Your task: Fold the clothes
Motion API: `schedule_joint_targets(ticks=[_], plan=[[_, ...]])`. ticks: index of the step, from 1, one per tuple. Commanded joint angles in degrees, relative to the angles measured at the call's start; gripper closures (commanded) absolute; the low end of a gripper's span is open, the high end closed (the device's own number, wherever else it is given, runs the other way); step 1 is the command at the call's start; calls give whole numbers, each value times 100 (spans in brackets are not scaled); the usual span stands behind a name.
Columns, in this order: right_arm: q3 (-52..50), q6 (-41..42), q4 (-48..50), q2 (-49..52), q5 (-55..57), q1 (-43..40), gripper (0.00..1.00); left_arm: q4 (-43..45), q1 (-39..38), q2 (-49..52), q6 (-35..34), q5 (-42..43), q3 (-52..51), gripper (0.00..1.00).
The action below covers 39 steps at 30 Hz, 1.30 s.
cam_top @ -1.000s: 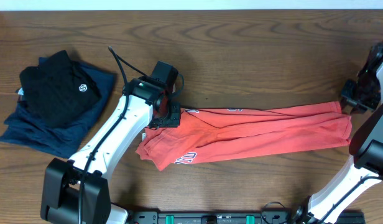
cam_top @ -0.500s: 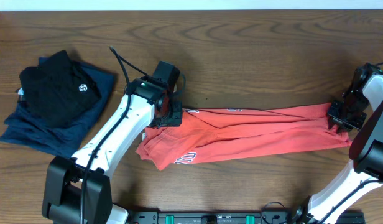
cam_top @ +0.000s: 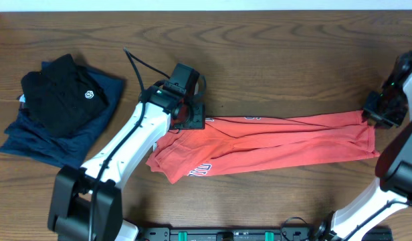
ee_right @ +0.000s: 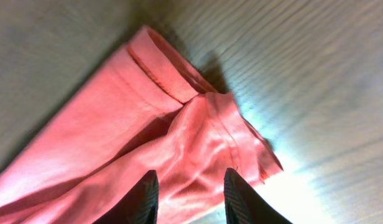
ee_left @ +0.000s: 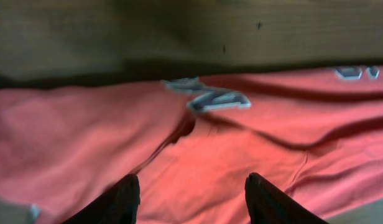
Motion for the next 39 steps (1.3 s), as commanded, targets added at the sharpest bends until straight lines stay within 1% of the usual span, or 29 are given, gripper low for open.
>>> schedule_joint_targets(ticks=[1, 6, 7, 8, 10, 13, 14, 15, 17, 21, 25, 28, 39], plan=[[116, 17, -61, -286, -9, 26, 66, 153, -28, 433, -138, 63, -28, 43], [90, -13, -94, -284, -11, 26, 66, 424, -26, 979, -138, 68, -28, 45], [90, -13, -92, -284, -11, 26, 66, 442, -28, 1036, -136, 118, -28, 49], [90, -13, -90, -284, -11, 28, 66, 444, -26, 1058, -136, 192, -28, 57], [90, -13, -70, -284, -11, 26, 66, 459, -26, 1064, -133, 275, -28, 68], [90, -13, -66, -284, -11, 26, 67, 498, -26, 1064, -131, 293, -22, 81], [90, -13, -66, -284, -9, 26, 66, 503, -26, 1064, -114, 304, -22, 81], [90, -13, -63, -284, -11, 26, 66, 501, -28, 1058, -116, 326, -22, 87], [90, -13, -52, -284, -9, 26, 67, 463, -26, 1014, -111, 455, -22, 92], [90, -11, -46, -284, -9, 26, 67, 461, -26, 863, -22, 741, -11, 93], [90, -11, -46, -284, -9, 26, 66, 435, -26, 671, 105, 852, -11, 86], [90, -11, -44, -284, -9, 26, 67, 378, -26, 579, 127, 846, -11, 83], [90, -11, -57, -284, -9, 26, 67, 330, -50, 702, 129, 793, -28, 83]])
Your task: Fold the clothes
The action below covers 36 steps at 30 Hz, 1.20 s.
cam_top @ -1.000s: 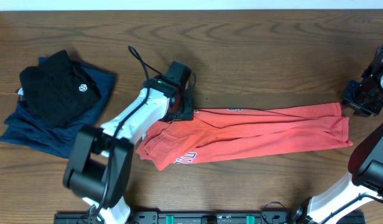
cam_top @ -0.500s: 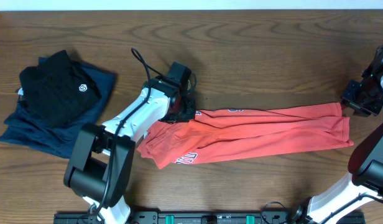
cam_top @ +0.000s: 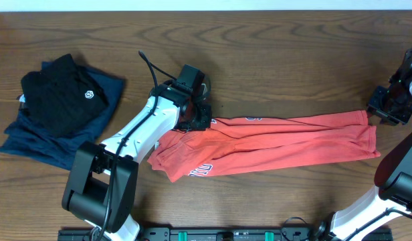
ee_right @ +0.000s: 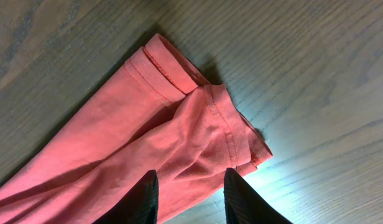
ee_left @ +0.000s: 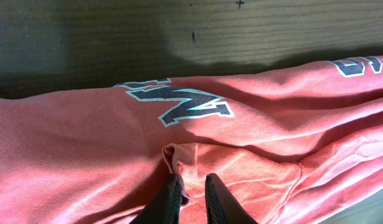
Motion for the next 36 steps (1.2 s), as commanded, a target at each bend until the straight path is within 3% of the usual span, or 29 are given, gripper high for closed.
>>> schedule_joint_targets(ticks=[1, 4, 19, 23, 25, 27, 30, 33, 36], plan=[[35, -9, -4, -4, -11, 26, 67, -33, -52, 55, 55, -15, -17, 83], [35, -9, -13, -4, -11, 20, 66, -24, -79, 144, 57, -42, -28, 77], [35, -9, -15, -4, -13, 22, 67, -55, -85, 197, 114, -619, -39, 78], [35, -7, -15, -4, -13, 22, 67, -57, -118, 197, 111, -610, -39, 94], [35, -9, -13, -4, -13, 22, 67, -52, -157, 197, 201, -522, -39, 94], [35, -7, -13, -4, -13, 22, 66, 7, -238, 188, 623, 48, -33, 94], [35, -7, -9, -4, -13, 22, 67, 55, -444, 160, 1690, 1834, 37, 94], [35, -7, -9, -4, -13, 22, 66, 57, -702, 138, 2527, 2865, 81, 94], [35, -7, -9, -4, -13, 22, 67, 129, -962, 140, 2817, 2800, 81, 94]])
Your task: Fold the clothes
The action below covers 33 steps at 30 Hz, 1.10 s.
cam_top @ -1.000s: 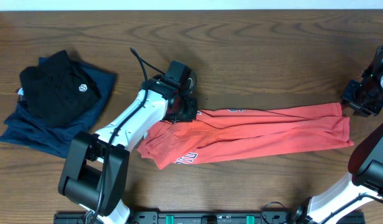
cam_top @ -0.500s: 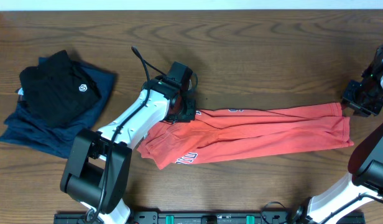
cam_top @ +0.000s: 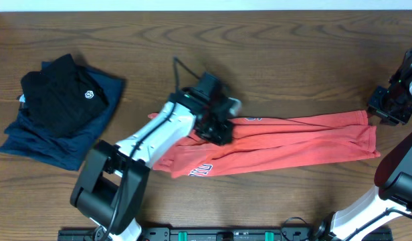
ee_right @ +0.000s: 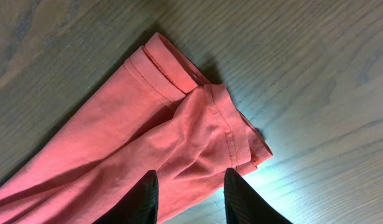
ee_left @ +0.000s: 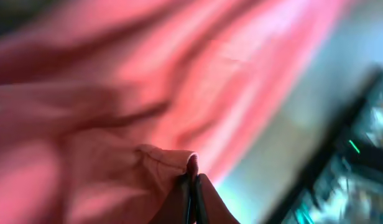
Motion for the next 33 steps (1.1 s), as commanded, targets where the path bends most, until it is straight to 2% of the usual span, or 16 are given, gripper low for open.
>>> schedule_joint_targets(ticks=[1, 6, 9, 15, 16, 19, 20, 22, 27, 31, 33], plan=[[33, -7, -2, -4, -9, 22, 66, 61, -236, 22, 844, 562, 81, 94], [33, -9, -4, -4, -11, 22, 67, 120, -369, 22, 780, -551, 81, 94], [31, -7, -4, -4, -11, 20, 67, 280, -354, 22, 507, -1193, 81, 94], [28, -7, -9, -4, -11, 22, 67, 986, -339, 22, 308, -1456, 81, 92], [26, -7, -13, -4, -11, 22, 67, 1091, -339, 22, 162, -1615, 81, 86], [26, -7, -24, -4, -11, 22, 66, 1207, -328, 22, -275, -2120, 83, 58], [26, -9, -22, -4, -11, 22, 66, 1139, -308, 9, -350, -2142, 92, 51], [26, -9, -22, -4, -7, 20, 66, 831, -234, -48, -601, -2173, 118, 48], [26, -9, -11, -4, -7, 22, 66, -660, 101, -452, -1158, -2236, 125, 47], [26, -9, 63, -4, -7, 20, 67, -1882, 367, -588, -1515, -3357, 120, 48], [26, -9, 70, -4, -7, 20, 66, -2059, 457, -588, -1545, -3519, 44, 47]])
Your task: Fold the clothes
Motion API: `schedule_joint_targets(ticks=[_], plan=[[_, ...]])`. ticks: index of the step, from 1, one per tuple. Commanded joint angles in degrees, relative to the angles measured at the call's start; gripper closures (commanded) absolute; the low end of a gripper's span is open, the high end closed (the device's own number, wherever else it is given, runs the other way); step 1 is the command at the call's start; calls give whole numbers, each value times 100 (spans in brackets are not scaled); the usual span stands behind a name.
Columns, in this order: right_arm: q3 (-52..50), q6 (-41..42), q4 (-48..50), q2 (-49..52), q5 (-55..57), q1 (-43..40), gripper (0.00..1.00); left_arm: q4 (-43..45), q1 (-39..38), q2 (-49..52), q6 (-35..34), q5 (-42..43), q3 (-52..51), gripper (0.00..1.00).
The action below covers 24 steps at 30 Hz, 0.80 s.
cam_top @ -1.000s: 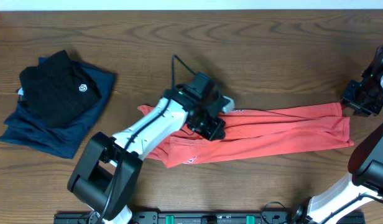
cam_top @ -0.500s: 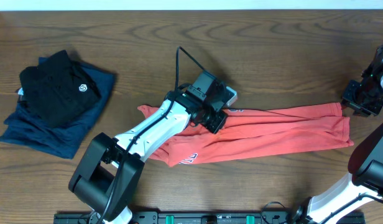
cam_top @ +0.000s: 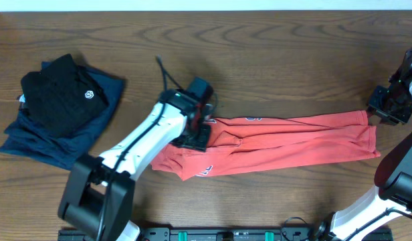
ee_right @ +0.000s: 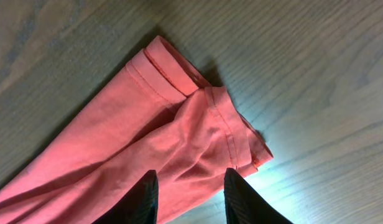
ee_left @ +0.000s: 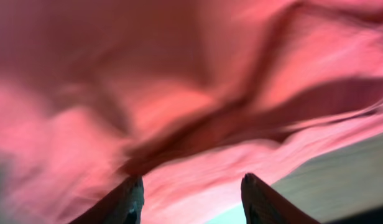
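Observation:
A long red garment [cam_top: 286,139] with dark lettering lies flat across the middle of the table, its hemmed cuffs [ee_right: 207,109] at the right end. My left gripper [cam_top: 196,132] hovers over its bunched left part. In the left wrist view that gripper [ee_left: 193,190] is open, with blurred red cloth [ee_left: 198,93] below it and nothing between the fingers. My right gripper [cam_top: 386,107] stays at the cuff end. In the right wrist view it [ee_right: 188,183] is open just above the cuffs and holds nothing.
A folded stack of clothes [cam_top: 59,107], black on navy, lies at the far left. Bare wooden table [cam_top: 279,60] stretches behind the garment. A black bar [cam_top: 233,234] runs along the front edge between the arm bases.
My left gripper was shut on a pinch of red cloth slightly further right; now it is open, the cloth let go, and it sits a bit to the left. The right gripper has not moved.
My left gripper was open over the garment's left end, then nearly shut on a fold there. It then held that fold further right, and now it is open over the cloth. The right gripper stayed open at the cuffs.

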Motion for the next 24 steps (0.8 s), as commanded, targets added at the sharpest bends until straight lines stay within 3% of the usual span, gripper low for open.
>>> schedule_joint_targets(ticks=[1, 10, 12, 15, 17, 24], plan=[[31, -9, 4, -4, 0, 22, 66, -131, 133, -61, -345, -697, -48, 47], [31, -9, -28, -4, -2, 22, 66, 632, 142, -35, -723, -396, -933, 47], [31, -9, -42, -4, -2, 22, 66, 866, 142, -35, -719, -232, -1067, 57], [31, -9, -46, -4, 0, 22, 66, 990, 136, -55, -531, -212, -1047, 87], [31, -9, -46, -4, 0, 22, 66, 984, 151, -107, -413, -212, -953, 92], [31, -9, -48, -4, 0, 22, 66, 914, 168, -568, -306, -260, -654, 94]])
